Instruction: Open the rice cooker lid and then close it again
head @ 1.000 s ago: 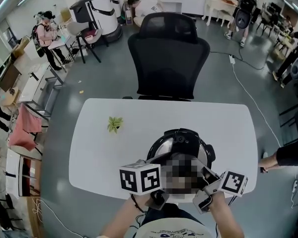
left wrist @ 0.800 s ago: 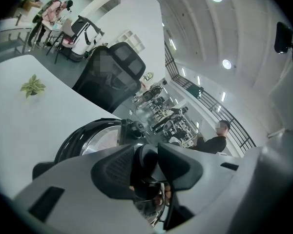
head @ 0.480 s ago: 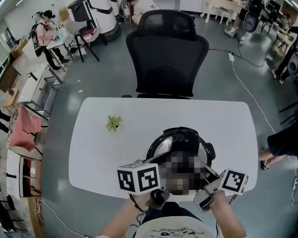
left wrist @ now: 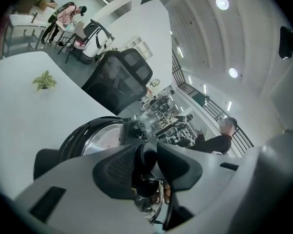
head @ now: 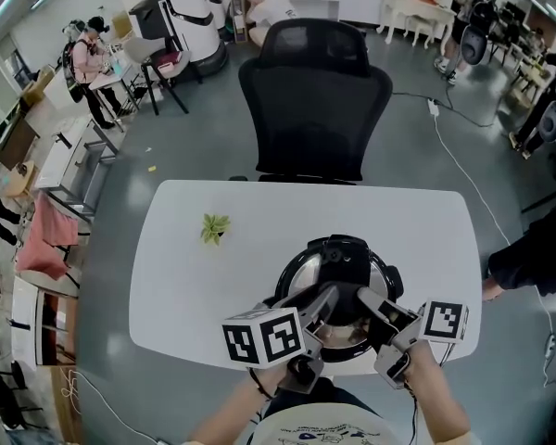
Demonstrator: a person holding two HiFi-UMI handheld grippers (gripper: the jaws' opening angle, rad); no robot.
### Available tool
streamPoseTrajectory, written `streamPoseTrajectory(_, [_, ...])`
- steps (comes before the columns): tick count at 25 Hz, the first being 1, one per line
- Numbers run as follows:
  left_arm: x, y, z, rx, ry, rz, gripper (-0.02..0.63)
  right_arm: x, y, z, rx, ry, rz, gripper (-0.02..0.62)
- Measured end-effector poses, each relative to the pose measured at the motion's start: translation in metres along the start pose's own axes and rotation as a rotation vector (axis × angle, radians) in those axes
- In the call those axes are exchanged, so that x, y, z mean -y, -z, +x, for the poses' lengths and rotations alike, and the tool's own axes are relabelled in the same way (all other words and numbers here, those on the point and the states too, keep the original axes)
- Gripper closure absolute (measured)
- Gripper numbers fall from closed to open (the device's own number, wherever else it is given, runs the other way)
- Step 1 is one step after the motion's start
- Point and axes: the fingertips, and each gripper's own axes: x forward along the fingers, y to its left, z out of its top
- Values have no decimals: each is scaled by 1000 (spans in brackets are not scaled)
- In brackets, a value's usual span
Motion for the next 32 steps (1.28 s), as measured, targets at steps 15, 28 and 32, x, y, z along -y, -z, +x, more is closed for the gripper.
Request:
streamPoseTrajectory(15, [0,5,-10,36,-56,-28,460,-5,-1,13,-269,-43,-76,466])
streamPoseTrajectory(28, [2,10,-16,80,-101,-73,459,-8,-2,22,-492,-79,-134,465])
streamPoseTrajectory(32, [0,10,-16,90,-115,-62,457,-9,0,25,-544,-86,-164,465])
